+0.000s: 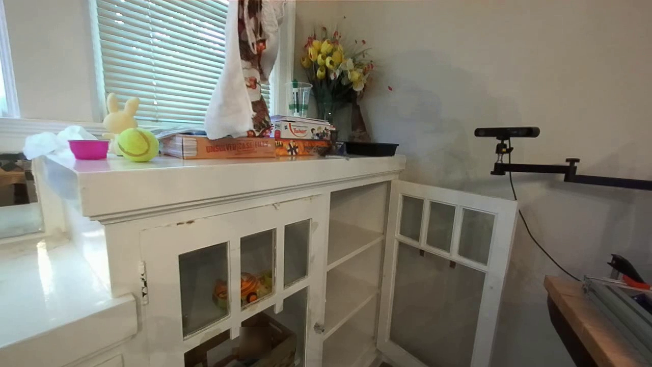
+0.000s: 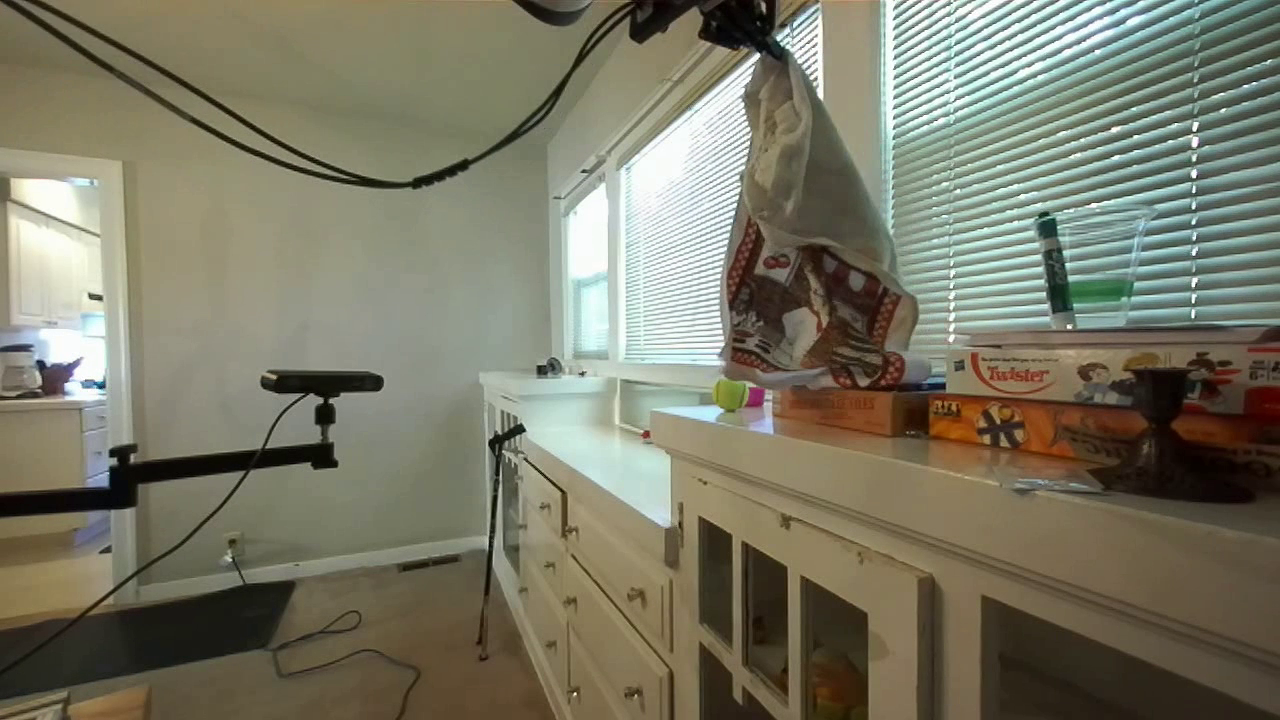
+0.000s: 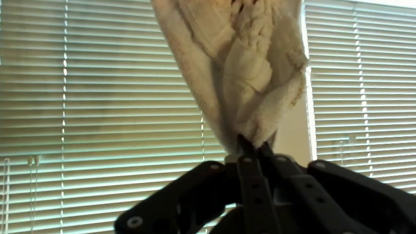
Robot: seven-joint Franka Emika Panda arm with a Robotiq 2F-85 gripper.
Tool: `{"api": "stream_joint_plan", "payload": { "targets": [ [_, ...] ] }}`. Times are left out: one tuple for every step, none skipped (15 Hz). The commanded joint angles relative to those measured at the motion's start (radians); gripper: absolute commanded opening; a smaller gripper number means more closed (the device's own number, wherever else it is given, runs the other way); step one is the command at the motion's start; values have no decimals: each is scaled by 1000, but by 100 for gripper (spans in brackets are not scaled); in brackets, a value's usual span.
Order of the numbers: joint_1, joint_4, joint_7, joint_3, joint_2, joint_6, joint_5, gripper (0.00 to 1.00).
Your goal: Pick up the white tea towel from the countertop and hang it on the right cabinet door
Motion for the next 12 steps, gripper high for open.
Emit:
{"api": "stream_joint_plan", "payload": {
  "targets": [
    [10,-180,4,26,-159,-110,81,1],
    [11,-199,26,27,-181,-153,75,1],
    [10,-216,47,27,-200,-189,69,1],
    [7,-233,76,28,-217,-223,51,1],
    [4,-248,95,27,-231,-253,40,1],
    [-1,-269,121,27,-246,-278,28,1],
    [-62,-281,135,78,-254,-303,32,1],
    [-75,-307,158,80,-268,-317,36,1],
    [-92,-327,175,86,-278,-332,42,1],
    [-107,-350,191,90,-287,-341,50,1],
    [-122,-377,212,93,-300,-354,51,1],
    [-134,-397,227,95,-308,-365,51,1]
  ]
}}
